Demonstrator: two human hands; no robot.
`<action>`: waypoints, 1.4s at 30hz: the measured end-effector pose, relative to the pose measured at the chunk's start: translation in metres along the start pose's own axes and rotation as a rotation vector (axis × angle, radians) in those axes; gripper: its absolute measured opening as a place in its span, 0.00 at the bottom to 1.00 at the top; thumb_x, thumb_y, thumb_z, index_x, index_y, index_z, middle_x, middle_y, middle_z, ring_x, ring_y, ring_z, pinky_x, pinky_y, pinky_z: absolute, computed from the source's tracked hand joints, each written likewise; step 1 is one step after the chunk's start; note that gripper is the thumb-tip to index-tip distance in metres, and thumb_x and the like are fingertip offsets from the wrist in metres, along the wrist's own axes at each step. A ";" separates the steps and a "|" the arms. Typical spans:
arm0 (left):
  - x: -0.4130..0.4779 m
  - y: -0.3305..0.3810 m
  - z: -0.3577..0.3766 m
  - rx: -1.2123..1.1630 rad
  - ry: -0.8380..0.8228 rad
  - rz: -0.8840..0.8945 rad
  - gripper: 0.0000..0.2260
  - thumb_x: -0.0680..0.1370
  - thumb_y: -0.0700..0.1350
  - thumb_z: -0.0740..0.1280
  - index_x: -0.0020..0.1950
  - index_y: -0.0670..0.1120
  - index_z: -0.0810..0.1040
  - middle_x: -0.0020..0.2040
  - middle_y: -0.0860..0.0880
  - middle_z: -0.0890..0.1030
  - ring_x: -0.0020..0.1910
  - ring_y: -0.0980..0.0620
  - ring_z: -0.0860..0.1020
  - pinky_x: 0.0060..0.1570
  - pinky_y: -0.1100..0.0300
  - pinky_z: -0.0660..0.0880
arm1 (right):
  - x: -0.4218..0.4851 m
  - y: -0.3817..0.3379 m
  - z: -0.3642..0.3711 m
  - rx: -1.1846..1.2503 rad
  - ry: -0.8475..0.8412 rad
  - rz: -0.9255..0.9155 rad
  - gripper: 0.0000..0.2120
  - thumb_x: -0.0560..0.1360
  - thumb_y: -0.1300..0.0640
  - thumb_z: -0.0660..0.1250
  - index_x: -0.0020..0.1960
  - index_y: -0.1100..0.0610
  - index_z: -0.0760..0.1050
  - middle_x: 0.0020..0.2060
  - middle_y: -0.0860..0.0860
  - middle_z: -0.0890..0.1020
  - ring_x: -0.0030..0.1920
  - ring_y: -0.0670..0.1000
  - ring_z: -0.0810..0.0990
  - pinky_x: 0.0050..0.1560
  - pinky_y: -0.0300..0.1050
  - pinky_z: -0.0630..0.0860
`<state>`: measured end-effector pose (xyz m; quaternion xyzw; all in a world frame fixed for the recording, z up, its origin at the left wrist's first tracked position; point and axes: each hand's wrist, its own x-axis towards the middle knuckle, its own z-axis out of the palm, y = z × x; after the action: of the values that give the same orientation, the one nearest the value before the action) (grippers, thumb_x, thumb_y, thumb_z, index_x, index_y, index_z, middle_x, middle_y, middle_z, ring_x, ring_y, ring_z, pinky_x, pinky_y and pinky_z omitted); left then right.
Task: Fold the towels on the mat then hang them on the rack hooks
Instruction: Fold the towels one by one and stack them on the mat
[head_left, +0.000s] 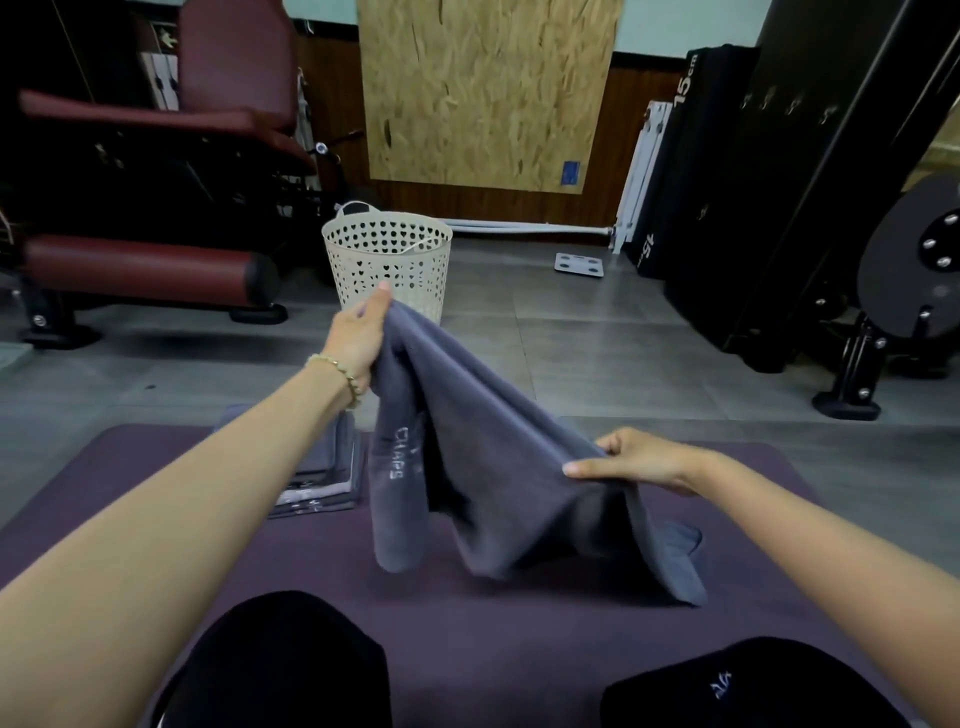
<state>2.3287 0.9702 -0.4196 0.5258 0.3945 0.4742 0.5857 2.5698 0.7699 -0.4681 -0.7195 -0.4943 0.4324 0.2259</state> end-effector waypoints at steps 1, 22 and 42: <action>0.008 -0.002 -0.010 0.030 0.031 0.010 0.16 0.80 0.54 0.62 0.36 0.47 0.71 0.35 0.48 0.76 0.35 0.54 0.74 0.35 0.64 0.73 | 0.000 0.012 -0.003 -0.040 -0.010 0.033 0.33 0.60 0.35 0.76 0.51 0.61 0.82 0.49 0.55 0.85 0.52 0.51 0.83 0.61 0.49 0.75; 0.137 -0.076 0.021 0.424 0.102 0.021 0.13 0.82 0.54 0.56 0.46 0.46 0.71 0.51 0.45 0.75 0.54 0.49 0.74 0.57 0.57 0.69 | 0.100 0.002 -0.185 0.439 0.680 -0.294 0.35 0.42 0.30 0.77 0.40 0.51 0.84 0.39 0.44 0.86 0.41 0.42 0.83 0.48 0.35 0.79; 0.073 -0.295 -0.022 0.992 -0.394 -0.544 0.18 0.80 0.57 0.59 0.41 0.45 0.76 0.39 0.45 0.78 0.39 0.48 0.77 0.41 0.59 0.71 | 0.187 0.178 0.051 0.236 -0.024 0.321 0.24 0.69 0.37 0.69 0.43 0.59 0.83 0.36 0.61 0.81 0.36 0.57 0.78 0.38 0.44 0.74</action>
<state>2.3664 1.0471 -0.7124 0.6947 0.5733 -0.0401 0.4327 2.6440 0.8611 -0.7029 -0.7524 -0.3217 0.5265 0.2307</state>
